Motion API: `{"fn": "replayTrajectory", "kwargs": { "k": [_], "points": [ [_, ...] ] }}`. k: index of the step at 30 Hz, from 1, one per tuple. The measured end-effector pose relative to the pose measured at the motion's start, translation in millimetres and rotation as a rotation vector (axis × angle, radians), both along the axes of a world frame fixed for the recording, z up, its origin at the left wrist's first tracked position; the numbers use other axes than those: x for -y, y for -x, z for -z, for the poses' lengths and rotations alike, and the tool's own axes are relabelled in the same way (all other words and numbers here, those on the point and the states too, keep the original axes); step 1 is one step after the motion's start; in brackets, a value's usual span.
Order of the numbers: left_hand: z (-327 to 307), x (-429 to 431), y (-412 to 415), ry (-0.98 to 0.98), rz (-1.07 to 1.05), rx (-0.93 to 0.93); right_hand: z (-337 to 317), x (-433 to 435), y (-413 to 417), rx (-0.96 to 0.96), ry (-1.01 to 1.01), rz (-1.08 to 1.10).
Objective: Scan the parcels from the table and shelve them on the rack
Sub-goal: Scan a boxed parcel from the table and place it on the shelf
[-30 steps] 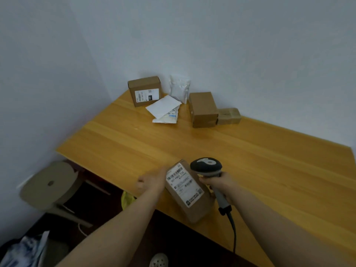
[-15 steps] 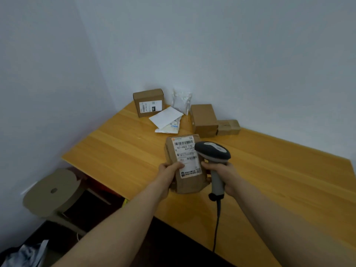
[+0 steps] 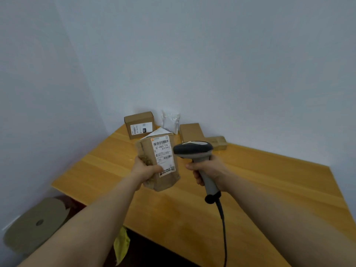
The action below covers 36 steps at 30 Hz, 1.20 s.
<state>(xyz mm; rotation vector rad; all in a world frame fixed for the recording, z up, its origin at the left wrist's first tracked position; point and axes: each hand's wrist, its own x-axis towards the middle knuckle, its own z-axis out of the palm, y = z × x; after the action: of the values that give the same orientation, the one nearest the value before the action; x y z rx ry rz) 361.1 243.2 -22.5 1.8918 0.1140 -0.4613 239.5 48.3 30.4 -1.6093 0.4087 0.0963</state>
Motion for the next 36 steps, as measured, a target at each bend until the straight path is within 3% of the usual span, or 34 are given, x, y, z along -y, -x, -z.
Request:
{"fn": "replayTrajectory", "kwargs": {
  "k": [36],
  "points": [
    [5,-9,-10,-0.030,-0.017,-0.031,-8,-7,-14,-0.040,-0.071,-0.014]
  ]
}}
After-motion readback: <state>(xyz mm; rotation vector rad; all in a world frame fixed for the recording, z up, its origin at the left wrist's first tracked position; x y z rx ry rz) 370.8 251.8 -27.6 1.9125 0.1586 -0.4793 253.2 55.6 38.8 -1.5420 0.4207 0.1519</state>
